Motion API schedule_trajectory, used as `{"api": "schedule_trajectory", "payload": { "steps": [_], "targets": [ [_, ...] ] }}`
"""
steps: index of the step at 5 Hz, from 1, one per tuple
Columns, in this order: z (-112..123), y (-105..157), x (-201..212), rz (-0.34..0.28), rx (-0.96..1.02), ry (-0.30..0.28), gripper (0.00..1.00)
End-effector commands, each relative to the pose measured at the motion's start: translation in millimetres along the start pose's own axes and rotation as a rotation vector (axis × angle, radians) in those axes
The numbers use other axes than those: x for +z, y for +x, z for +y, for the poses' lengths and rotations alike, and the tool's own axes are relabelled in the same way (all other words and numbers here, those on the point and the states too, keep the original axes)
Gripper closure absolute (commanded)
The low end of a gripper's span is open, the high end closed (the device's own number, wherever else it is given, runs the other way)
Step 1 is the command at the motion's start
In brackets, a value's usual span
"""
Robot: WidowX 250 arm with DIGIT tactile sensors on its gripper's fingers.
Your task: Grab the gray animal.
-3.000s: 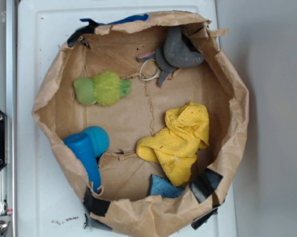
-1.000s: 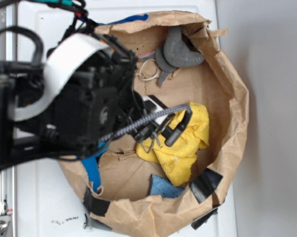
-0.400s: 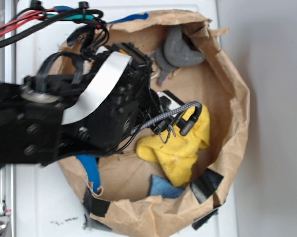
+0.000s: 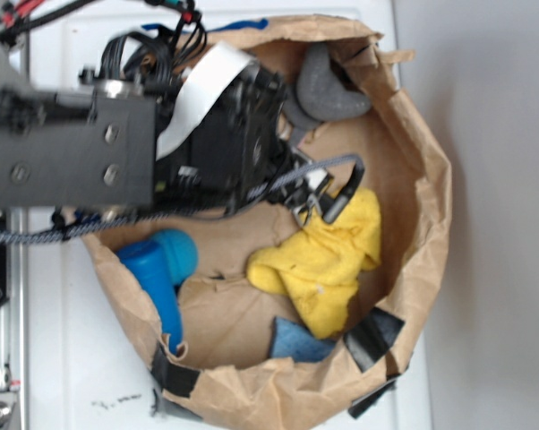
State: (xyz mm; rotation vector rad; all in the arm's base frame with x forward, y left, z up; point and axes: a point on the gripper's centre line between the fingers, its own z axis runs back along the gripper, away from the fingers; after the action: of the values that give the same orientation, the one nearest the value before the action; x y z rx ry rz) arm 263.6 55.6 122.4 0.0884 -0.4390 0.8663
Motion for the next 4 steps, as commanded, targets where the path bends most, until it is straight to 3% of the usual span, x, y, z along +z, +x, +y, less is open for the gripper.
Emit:
{"api": "schedule_trajectory", "payload": {
  "steps": [1,2,4],
  "targets": [
    [-9,24,1,0.0,0.041,0.001,0.0],
    [-17,27,-6,0.006,0.052,0.011,0.0],
    [-15,9,-29,-0.04,-0.023,-0.043,0.0]
  ]
}}
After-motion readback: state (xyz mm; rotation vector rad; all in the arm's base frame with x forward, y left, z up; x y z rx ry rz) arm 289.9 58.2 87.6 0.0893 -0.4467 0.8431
